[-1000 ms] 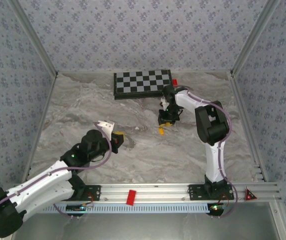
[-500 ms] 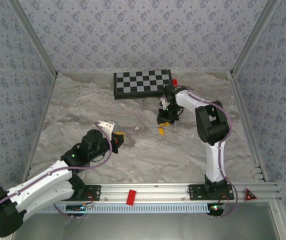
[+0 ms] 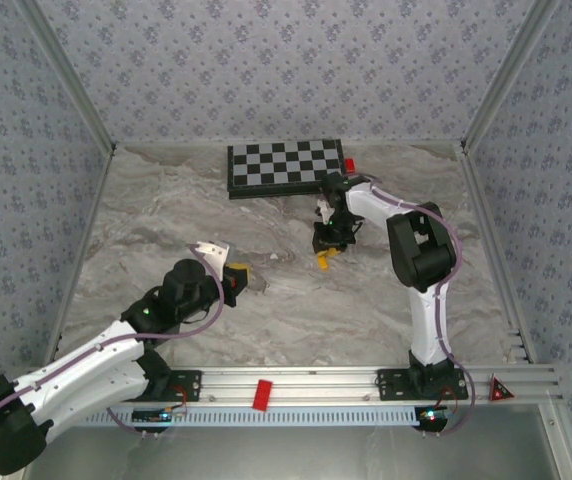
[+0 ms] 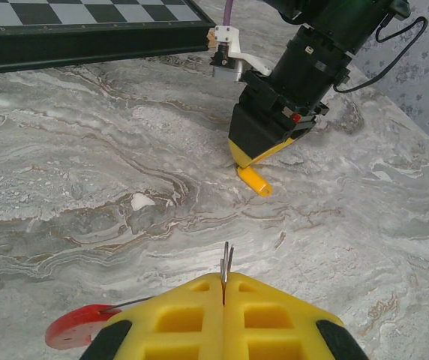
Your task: Put the keys on the keyring
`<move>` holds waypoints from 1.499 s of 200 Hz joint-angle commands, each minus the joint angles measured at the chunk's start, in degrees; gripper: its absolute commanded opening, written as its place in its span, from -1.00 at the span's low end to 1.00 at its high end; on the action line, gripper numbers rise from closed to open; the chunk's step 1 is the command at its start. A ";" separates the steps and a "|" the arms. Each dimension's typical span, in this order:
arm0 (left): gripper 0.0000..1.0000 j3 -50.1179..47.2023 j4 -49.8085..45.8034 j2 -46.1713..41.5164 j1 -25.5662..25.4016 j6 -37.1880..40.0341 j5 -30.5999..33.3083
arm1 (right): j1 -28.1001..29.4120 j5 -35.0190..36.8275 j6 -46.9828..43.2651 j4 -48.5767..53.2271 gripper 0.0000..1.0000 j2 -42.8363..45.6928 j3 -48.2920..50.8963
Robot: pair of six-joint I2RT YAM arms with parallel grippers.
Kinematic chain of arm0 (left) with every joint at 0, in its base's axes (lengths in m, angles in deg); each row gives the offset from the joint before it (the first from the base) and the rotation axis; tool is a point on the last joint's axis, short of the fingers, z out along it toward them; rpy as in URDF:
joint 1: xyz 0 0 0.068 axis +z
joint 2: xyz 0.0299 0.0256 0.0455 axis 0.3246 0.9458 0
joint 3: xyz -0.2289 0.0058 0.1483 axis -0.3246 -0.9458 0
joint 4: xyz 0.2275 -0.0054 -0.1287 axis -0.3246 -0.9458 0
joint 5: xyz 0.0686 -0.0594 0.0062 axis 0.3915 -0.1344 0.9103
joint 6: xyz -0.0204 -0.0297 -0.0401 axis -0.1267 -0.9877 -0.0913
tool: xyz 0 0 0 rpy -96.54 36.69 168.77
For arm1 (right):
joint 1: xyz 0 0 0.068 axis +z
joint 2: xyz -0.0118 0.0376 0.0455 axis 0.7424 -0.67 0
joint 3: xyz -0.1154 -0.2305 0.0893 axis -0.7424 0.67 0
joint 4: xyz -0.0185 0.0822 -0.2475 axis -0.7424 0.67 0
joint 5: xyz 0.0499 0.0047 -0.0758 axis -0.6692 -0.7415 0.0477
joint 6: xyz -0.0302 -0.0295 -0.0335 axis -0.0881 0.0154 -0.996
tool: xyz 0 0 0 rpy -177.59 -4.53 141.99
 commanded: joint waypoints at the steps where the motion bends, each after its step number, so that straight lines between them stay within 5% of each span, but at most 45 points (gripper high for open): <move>1: -1.00 1.33 2.59 -0.91 0.18 0.50 -0.67 | 0.31 1.04 0.19 1.73 -0.47 0.84 0.59; 43: -1.00 1.39 2.55 -0.77 0.21 0.41 -0.71 | -0.74 -3.10 0.80 0.48 -0.62 0.58 0.77; 300: -1.00 0.59 2.47 -1.57 0.23 0.32 -0.30 | -0.39 -5.94 -0.79 2.63 -0.69 -2.13 -2.52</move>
